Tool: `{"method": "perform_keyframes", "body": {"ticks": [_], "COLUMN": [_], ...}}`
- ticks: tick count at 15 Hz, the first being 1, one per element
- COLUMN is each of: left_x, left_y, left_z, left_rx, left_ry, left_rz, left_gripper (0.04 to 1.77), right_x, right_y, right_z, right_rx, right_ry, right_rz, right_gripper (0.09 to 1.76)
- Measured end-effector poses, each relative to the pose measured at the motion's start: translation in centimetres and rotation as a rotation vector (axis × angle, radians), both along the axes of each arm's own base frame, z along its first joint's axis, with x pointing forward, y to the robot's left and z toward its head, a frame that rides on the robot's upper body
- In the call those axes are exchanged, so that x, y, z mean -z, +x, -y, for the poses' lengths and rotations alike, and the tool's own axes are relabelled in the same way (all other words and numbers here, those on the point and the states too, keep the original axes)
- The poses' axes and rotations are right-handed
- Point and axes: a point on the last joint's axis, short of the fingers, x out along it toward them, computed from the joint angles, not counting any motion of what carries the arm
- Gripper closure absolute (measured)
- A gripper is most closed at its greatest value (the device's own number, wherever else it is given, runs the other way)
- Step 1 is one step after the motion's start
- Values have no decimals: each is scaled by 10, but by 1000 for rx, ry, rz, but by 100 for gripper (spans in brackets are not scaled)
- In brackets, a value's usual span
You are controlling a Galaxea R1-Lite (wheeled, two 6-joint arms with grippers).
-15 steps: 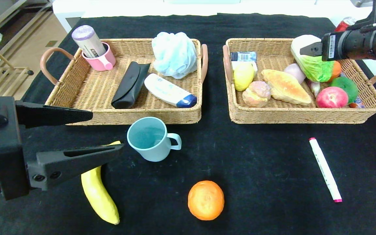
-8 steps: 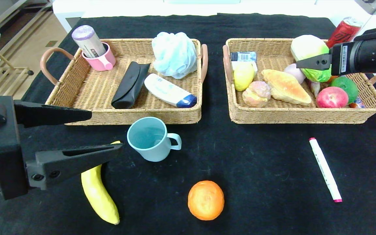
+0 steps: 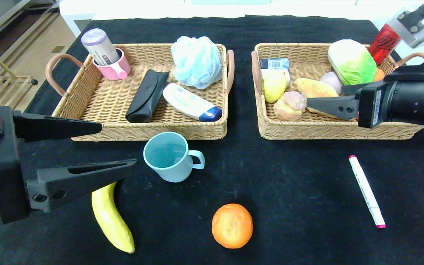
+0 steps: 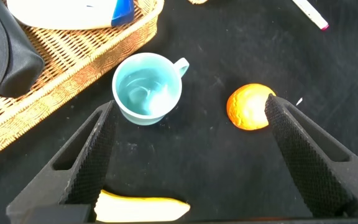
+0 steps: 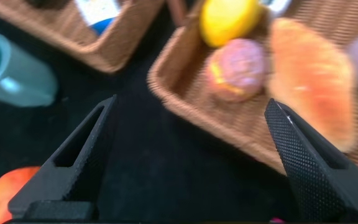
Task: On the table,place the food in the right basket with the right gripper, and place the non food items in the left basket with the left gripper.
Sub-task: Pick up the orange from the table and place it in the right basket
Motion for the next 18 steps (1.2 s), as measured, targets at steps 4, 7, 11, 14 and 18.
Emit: {"method": "perform_keyframes", "body": {"ticks": [4,7,11,14,18], "left_x": [-1,-2,-2,-3,-3], "left_y": [-1,-1,-2,-2,-2], "left_z": [-1,-1,-1,-1,-1], "left_rx": [-3,-3,-4,-4,-2], "left_ry": [-3,-5,-8,-10,-10], "left_rz": [3,8,7,11,10], "left_gripper": [9,9,9,9,9], "right_x": [32,48,67,84,104], "right_y": [-24,-40,-60,-69,-76], "right_z": [-23,-37,-54,-64,-79], "right_rx": [-124,-204,-300,-327,-376], "right_ry": [-48,-79,-65,-77,-95], "right_rz": [-61,-100,-68,-55,7], "right_gripper": [15,15,15,15,15]}}
